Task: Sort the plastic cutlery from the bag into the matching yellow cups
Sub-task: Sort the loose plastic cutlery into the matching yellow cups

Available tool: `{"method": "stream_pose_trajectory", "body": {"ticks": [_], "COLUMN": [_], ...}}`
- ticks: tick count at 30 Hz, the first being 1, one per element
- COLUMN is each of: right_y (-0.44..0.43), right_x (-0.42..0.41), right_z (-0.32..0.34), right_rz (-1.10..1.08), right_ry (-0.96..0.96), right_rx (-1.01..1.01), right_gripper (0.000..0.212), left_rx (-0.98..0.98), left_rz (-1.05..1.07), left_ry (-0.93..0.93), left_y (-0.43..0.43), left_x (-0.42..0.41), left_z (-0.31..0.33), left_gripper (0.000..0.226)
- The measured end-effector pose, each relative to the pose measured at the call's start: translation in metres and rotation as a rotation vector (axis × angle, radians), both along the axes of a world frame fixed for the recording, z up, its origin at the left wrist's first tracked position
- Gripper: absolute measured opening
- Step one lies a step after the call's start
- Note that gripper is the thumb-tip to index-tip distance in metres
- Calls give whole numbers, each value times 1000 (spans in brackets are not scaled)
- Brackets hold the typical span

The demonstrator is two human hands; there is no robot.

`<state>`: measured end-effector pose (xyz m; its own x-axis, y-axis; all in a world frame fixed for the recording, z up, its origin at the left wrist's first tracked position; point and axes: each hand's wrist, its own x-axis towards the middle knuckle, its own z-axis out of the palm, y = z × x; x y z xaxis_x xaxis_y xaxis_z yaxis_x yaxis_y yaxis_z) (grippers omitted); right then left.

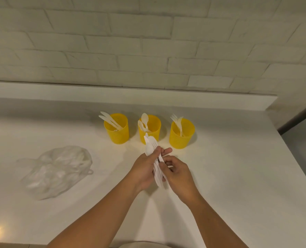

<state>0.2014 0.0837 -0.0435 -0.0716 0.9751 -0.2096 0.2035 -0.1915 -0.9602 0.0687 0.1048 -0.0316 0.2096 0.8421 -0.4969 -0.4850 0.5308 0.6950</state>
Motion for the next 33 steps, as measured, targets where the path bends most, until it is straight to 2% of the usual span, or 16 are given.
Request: {"method": "stream_pose_trajectory", "body": {"ticks": [4, 9, 13, 21, 26, 29, 33], "right_y": [7, 13, 16, 29, 39, 51, 88], "right_x": [-3, -10, -8, 3, 20, 31, 51], "right_z": [7, 7, 12, 13, 13, 24, 44], "right_rz": [-90, -221, -201, -197, -248, -274, -343], "right_ry": [104, 53, 80, 286, 346, 281, 124], "right_rx": [-3, 5, 1, -127, -160, -35, 201], "right_gripper": [13, 19, 28, 15, 16, 14, 9], "left_rx": [38, 46, 61, 77, 50, 25, 38], "left_rz": [17, 111, 140, 155, 98, 56, 12], "left_ry": [-4, -53, 35, 50, 119, 103, -10], "left_y": [1, 1, 5, 15, 21, 22, 24], "left_x": [7, 10, 8, -1, -10, -14, -14], "left_z": [7, 4, 1, 2, 0, 3, 11], "left_gripper": [34, 27, 22, 27, 28, 20, 16]}}
